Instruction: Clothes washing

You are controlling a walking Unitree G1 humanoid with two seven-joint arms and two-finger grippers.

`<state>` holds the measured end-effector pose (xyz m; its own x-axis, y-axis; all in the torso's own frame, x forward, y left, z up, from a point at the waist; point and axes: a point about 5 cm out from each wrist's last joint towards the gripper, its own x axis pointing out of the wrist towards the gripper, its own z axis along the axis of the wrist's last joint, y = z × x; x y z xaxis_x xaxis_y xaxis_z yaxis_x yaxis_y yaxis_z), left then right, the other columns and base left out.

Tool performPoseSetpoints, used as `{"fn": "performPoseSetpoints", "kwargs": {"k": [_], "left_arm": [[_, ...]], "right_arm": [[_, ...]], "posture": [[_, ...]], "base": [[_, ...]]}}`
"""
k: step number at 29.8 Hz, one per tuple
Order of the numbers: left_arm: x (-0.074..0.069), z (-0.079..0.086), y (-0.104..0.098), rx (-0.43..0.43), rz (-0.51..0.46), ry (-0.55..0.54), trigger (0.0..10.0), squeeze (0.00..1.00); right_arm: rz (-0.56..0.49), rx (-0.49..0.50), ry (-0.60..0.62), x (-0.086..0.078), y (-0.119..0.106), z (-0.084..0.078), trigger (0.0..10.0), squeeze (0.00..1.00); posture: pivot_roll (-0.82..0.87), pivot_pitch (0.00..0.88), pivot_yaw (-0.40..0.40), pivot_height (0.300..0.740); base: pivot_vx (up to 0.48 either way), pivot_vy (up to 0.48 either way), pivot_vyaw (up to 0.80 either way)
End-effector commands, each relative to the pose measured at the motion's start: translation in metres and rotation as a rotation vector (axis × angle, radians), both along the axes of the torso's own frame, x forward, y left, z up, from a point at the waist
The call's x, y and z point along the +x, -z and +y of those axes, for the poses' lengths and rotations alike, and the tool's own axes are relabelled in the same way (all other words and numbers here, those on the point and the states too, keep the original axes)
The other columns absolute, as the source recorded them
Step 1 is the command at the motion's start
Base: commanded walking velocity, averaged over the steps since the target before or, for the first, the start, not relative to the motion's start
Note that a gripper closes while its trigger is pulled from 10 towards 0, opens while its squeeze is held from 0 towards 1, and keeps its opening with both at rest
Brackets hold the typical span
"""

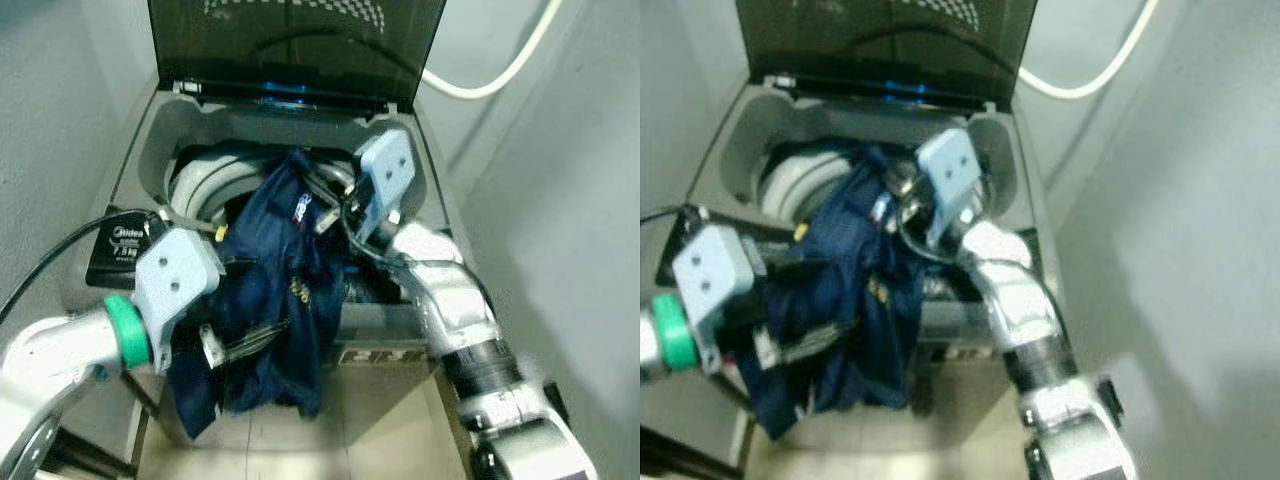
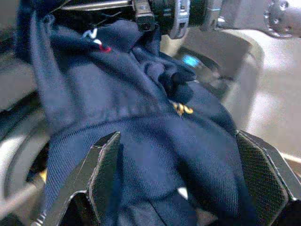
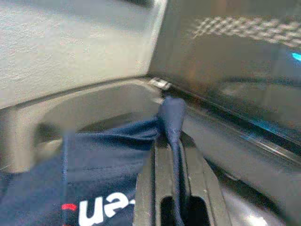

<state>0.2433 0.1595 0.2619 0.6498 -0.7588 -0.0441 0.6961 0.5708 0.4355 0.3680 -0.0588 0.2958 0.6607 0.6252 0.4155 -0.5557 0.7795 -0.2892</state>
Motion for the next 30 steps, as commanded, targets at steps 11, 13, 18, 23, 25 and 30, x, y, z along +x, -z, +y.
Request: {"fn": "performPoseSetpoints", "kwargs": {"k": [11, 13, 18, 23, 25, 30], "left_arm": [[0.016, -0.002, -0.017, -0.169, -0.058, -0.124, 10.0, 0.00], [0.014, -0.003, -0.014, -0.169, -0.031, -0.102, 10.0, 0.00], [0.013, -0.003, -0.003, -0.123, 0.037, -0.085, 10.0, 0.00], [0.011, -0.003, 0.007, -0.033, 0.070, -0.057, 10.0, 0.00], [0.011, -0.002, 0.008, 0.031, 0.064, -0.036, 10.0, 0.00], [0.015, 0.001, 0.007, 0.125, 0.041, -0.016, 10.0, 0.00]], "right_arm": [[-0.061, 0.331, 0.600, 0.034, -0.049, -0.059, 10.0, 0.00], [-0.076, 0.356, 0.615, 0.034, -0.052, -0.062, 10.0, 0.00], [-0.050, 0.269, 0.516, 0.036, -0.047, -0.046, 10.0, 0.00], [-0.040, 0.098, 0.359, 0.033, -0.030, -0.023, 10.0, 0.00], [-0.043, -0.051, 0.230, 0.028, -0.015, -0.010, 10.0, 0.00], [-0.007, -0.264, -0.011, 0.017, 0.016, 0.008, 10.0, 0.00]], "posture": [[0.13, 0.181, -0.079, 0.740], [0.13, 0.181, -0.079, 0.740], [0.13, 0.184, -0.081, 0.740], [0.13, 0.179, -0.078, 0.740], [0.13, 0.177, -0.072, 0.740], [0.12, 0.172, -0.063, 0.740]], "base": [[0.000, 0.000, 0.00], [0.000, 0.000, 0.00], [0.000, 0.000, 0.00], [0.000, 0.000, 0.00], [0.000, 0.000, 0.00], [0.000, 0.000, 0.00]]}}
